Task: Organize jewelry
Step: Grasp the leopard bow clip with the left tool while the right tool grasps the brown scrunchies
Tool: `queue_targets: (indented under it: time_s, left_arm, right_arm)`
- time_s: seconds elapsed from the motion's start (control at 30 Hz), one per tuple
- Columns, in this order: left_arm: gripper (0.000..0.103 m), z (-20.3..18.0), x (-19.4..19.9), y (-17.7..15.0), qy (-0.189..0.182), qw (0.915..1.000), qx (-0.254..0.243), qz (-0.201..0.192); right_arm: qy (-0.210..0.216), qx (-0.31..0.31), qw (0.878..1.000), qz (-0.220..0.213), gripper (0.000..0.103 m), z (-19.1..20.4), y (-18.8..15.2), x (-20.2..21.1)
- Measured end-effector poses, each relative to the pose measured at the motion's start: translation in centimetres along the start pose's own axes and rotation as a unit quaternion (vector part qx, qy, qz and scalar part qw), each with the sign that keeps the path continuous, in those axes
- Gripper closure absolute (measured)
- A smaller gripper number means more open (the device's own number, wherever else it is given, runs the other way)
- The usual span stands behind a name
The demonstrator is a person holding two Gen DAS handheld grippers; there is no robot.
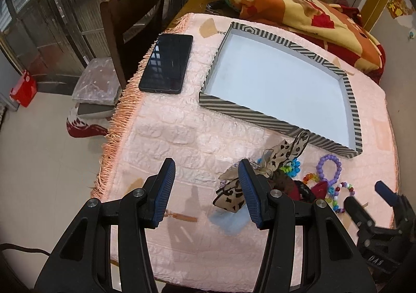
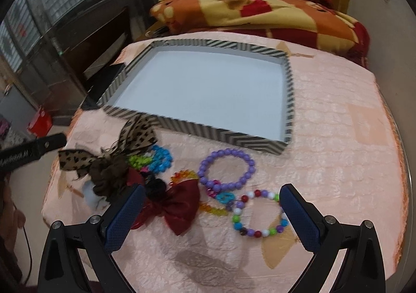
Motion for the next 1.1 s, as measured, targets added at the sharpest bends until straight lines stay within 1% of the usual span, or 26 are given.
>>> queue_targets:
  time_s: [0.17, 0.3, 0.4, 0.43, 0.47, 0.5, 0.6, 0.7, 0.73, 0.77, 0.8, 0.83, 0.87, 0.93, 0.97, 1.03, 1.1]
  left_arm:
    - [0.053, -0.2, -0.7, -0.2, -0.024, 0.9995, 0.001, 0.021]
    - [0.053, -1.6, -0.8, -0.5, -0.041, 0.9985, -0.026, 0.023]
    - [0.053, -2.6, -1.1, -0.7, -0.056, 0.9967, -0.049, 0.034]
    - [0.051, -3.0, -1.4, -0.9, -0.063, 0.9955, -0.059, 0.039]
    - [0.046, -3.2, -1.6, -0.9, -0.065, 0.9948, -0.065, 0.042]
    - [0.044, -3.5, -2.0, -1.0, -0.065, 0.9940, -0.075, 0.047]
    - [0.044, -4.0, -3.2, -1.1, -0.059, 0.9923, -0.092, 0.057]
    - [0.045, -4.2, -3.9, -1.2, -0.066, 0.9906, -0.104, 0.059]
    - [0.047, -4.3, -4.2, -1.2, -0.067, 0.9899, -0.110, 0.061]
    - [0.057, -4.4, -4.4, -1.2, -0.070, 0.9894, -0.112, 0.061]
    - [0.064, -4.4, -4.6, -1.2, -0.071, 0.9891, -0.113, 0.063]
    - [0.074, -4.3, -4.9, -1.1, -0.074, 0.9887, -0.112, 0.068]
    - [0.082, -4.2, -5.0, -1.1, -0.077, 0.9885, -0.109, 0.070]
    - [0.088, -3.9, -5.1, -1.0, -0.084, 0.9889, -0.103, 0.066]
    - [0.091, -3.9, -5.0, -1.0, -0.084, 0.9894, -0.103, 0.061]
    - [0.093, -3.7, -4.5, -0.8, -0.085, 0.9901, -0.099, 0.050]
    - [0.093, -3.5, -4.0, -0.4, -0.091, 0.9905, -0.093, 0.046]
  right_arm:
    - [0.002, 0.009, 1.000, 0.000, 0.000, 0.5, 0.0, -0.1]
    - [0.005, 0.000, 1.000, 0.006, 0.000, 0.1, 0.0, -0.3]
    - [0.015, -0.001, 1.000, 0.010, 0.000, -0.1, -0.2, -0.3]
    - [0.017, 0.000, 1.000, 0.011, 0.000, -0.1, -0.3, -0.4]
    - [0.020, 0.001, 1.000, 0.013, 0.000, -0.1, -0.4, -0.4]
    - [0.024, 0.002, 1.000, 0.015, 0.000, -0.1, -0.5, -0.5]
    - [0.037, 0.009, 0.999, 0.026, 0.006, 0.2, -1.0, -0.7]
    - [0.048, 0.018, 0.998, 0.037, 0.012, 0.6, -1.6, -1.1]
    - [0.052, 0.019, 0.998, 0.039, 0.016, 0.7, -1.7, -1.2]
    - [0.057, 0.021, 0.997, 0.043, 0.017, 0.8, -1.8, -1.3]
    - [0.061, 0.022, 0.997, 0.044, 0.018, 0.9, -1.9, -1.4]
    - [0.064, 0.022, 0.997, 0.044, 0.021, 1.0, -1.9, -1.5]
    - [0.068, 0.021, 0.996, 0.045, 0.022, 1.0, -2.0, -1.5]
    - [0.082, 0.020, 0.995, 0.043, 0.035, 1.2, -1.9, -1.8]
    - [0.089, 0.020, 0.995, 0.043, 0.038, 1.3, -1.8, -1.9]
    - [0.102, 0.021, 0.994, 0.042, 0.049, 1.6, -1.6, -2.2]
    - [0.115, 0.026, 0.992, 0.041, 0.052, 2.1, -1.3, -2.5]
Point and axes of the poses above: each gripper's, at about its wrist camera, not at the fingertips, and x roughly against the way its jaws point, z to its left, y to its top, the point moved 1 cm from there along -x, roughly the way its jaws point, and after that the axes turned 7 degrees about -y, right-handed, at the moved point
